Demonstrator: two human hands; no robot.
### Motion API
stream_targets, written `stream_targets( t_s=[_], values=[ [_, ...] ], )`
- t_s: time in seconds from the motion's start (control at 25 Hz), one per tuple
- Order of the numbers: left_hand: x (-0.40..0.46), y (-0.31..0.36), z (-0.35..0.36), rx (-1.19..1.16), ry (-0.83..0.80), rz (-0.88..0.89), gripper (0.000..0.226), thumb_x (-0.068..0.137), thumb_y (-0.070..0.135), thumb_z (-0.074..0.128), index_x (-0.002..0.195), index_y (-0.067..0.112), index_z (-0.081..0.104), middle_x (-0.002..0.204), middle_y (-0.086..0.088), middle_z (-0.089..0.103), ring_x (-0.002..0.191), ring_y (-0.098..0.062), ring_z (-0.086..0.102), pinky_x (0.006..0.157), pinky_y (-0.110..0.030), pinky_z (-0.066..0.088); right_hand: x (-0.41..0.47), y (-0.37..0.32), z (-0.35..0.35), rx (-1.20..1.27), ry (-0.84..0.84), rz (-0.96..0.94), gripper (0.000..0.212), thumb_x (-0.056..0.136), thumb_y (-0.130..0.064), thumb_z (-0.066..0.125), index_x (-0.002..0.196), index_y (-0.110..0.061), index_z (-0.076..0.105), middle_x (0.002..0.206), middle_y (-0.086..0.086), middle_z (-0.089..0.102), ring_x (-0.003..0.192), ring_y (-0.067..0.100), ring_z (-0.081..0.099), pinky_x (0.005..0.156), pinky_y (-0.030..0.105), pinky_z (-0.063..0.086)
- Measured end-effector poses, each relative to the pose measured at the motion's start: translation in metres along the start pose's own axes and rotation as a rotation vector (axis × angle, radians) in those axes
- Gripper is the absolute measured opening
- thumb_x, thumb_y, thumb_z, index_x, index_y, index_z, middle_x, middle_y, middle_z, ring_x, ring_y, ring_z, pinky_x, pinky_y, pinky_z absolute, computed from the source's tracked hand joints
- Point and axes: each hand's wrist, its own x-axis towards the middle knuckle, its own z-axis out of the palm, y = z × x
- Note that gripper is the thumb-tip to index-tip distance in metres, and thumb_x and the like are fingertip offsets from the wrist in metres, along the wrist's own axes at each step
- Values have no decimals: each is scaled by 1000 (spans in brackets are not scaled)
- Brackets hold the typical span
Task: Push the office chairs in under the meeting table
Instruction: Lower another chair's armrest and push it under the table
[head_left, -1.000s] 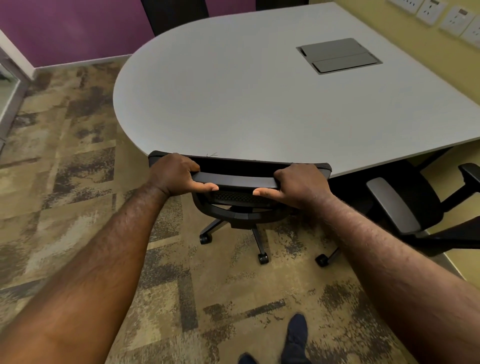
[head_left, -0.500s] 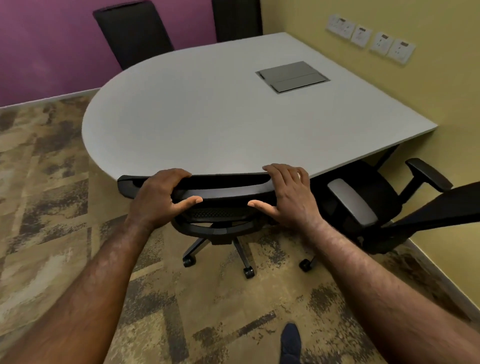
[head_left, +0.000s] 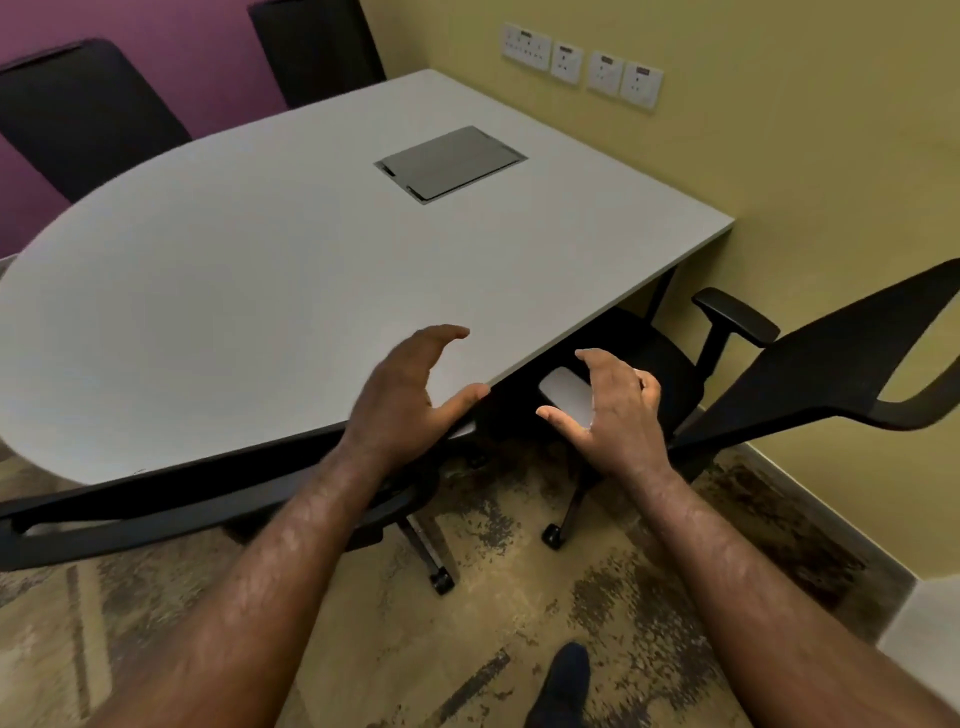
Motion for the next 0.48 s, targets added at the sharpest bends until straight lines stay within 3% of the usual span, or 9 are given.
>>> stream_targets(
  t_s=[0.16,0.48],
  values=[
    [39,18,84,-324,-106,-231,78,81,43,74,143,33,28,137,12,49,121,-3,47,89,-16,39,17,66,14,23,-25,102,77,79,-65,58,137,-19,37,133,0,49,122,18,45,105,49,25],
    [79,-26,203,-409,-236,-514,80,82,40,73,147,23,29,139,5,47,123,-12,46,91,-26,41,30,133,75,0,-218,199,87,79,-66,56,143,-15,29,143,5,42,130,24,40,105,53,28]
  ],
)
